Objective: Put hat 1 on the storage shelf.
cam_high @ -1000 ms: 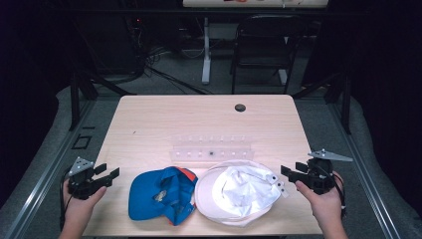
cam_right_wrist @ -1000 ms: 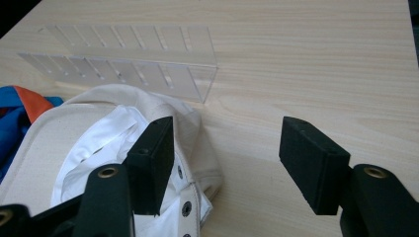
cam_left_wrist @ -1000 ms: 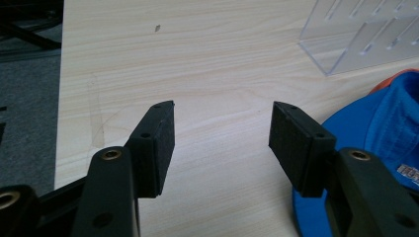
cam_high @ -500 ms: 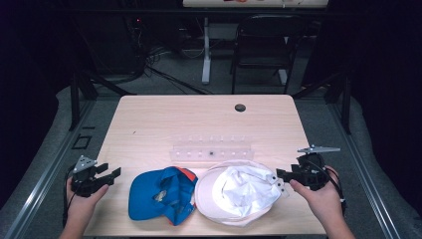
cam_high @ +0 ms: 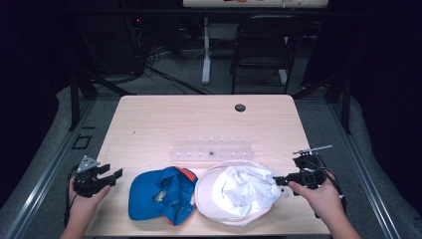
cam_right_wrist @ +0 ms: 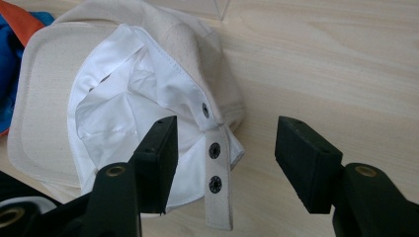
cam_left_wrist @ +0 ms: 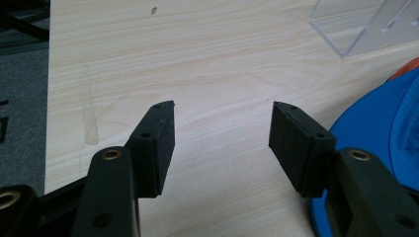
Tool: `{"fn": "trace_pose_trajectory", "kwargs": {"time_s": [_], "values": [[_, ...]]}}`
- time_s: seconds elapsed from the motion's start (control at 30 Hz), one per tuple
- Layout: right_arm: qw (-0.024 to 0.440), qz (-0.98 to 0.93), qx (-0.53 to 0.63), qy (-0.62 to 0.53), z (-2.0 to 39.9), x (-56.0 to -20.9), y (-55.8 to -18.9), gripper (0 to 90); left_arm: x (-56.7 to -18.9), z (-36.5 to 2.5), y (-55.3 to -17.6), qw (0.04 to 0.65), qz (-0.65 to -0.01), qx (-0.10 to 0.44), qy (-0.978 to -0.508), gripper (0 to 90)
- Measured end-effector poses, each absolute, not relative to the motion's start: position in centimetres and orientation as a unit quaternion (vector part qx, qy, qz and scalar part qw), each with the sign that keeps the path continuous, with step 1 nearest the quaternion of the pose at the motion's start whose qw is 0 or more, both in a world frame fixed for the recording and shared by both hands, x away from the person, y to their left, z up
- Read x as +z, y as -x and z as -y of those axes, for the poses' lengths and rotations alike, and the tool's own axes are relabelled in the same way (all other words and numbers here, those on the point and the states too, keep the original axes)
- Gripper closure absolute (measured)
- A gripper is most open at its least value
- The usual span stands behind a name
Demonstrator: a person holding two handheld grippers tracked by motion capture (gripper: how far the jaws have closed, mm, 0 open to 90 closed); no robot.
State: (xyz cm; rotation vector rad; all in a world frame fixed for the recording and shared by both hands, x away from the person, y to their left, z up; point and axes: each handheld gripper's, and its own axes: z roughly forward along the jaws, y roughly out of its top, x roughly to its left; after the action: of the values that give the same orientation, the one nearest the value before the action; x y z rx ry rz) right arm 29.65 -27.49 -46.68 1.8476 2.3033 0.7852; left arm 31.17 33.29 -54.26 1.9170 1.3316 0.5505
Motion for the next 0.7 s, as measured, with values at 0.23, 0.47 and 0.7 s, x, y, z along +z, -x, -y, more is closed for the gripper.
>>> {"fn": "trace_pose_trajectory", "kwargs": {"time_s": [0.23, 0.47, 0.7], "values": [[0.015, -0.745, 0.254, -0.617, 27.5, -48.5, -29.9, 44.7, -54.3, -33.2, -31.2, 0.359, -0.516, 0.213, -0.748, 43.7], [-0.004, -0.739, 0.255, -0.623, 27.3, -49.9, -30.2, 48.2, -54.4, -33.2, -31.2, 0.354, -0.517, 0.212, -0.75, 43.7], [-0.016, -0.739, 0.256, -0.623, 27.1, -50.5, -30.4, 54.4, -54.5, -33.2, -31.3, 0.357, -0.518, 0.214, -0.747, 43.7]]}}
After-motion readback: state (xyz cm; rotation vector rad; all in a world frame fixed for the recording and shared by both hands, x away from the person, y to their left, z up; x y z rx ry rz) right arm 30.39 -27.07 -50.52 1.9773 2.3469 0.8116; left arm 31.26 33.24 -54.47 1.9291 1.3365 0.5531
